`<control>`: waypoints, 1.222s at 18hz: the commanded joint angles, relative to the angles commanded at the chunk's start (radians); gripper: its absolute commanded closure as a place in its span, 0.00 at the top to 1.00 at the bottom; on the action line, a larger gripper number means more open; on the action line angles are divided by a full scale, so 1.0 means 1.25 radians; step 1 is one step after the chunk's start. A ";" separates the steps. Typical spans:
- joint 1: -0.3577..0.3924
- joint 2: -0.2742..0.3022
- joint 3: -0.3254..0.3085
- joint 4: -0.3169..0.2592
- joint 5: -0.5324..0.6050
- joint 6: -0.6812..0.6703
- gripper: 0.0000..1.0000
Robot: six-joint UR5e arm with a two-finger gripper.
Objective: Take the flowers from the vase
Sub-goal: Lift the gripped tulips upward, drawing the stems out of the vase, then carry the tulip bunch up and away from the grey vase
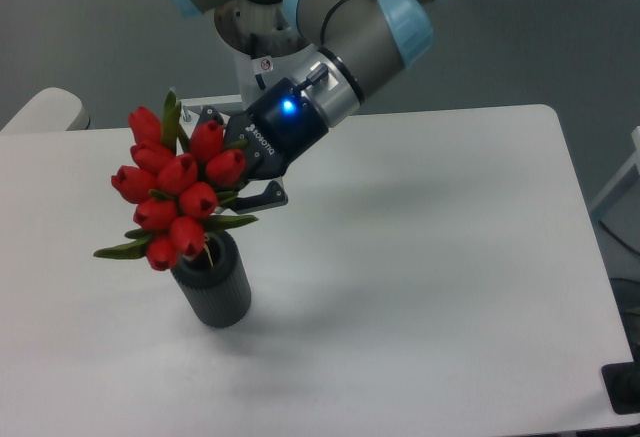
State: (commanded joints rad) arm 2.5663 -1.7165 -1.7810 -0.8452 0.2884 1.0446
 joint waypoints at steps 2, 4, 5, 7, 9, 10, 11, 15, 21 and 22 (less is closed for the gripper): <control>0.005 0.000 0.000 0.001 0.000 -0.004 0.32; 0.007 0.000 0.006 0.000 -0.001 -0.009 0.32; 0.013 0.000 0.011 0.000 -0.001 -0.009 0.32; 0.021 0.002 0.014 0.000 -0.002 -0.010 0.31; 0.026 0.010 0.011 -0.001 -0.002 -0.012 0.31; 0.026 0.012 0.012 -0.004 -0.002 -0.015 0.31; 0.026 0.013 0.012 -0.006 -0.002 -0.015 0.31; 0.031 0.022 0.012 -0.007 -0.002 -0.033 0.31; 0.041 0.025 0.006 -0.007 -0.027 -0.052 0.31; 0.041 0.026 0.006 -0.007 -0.027 -0.053 0.31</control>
State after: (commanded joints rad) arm 2.6170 -1.6843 -1.7733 -0.8544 0.2546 0.9787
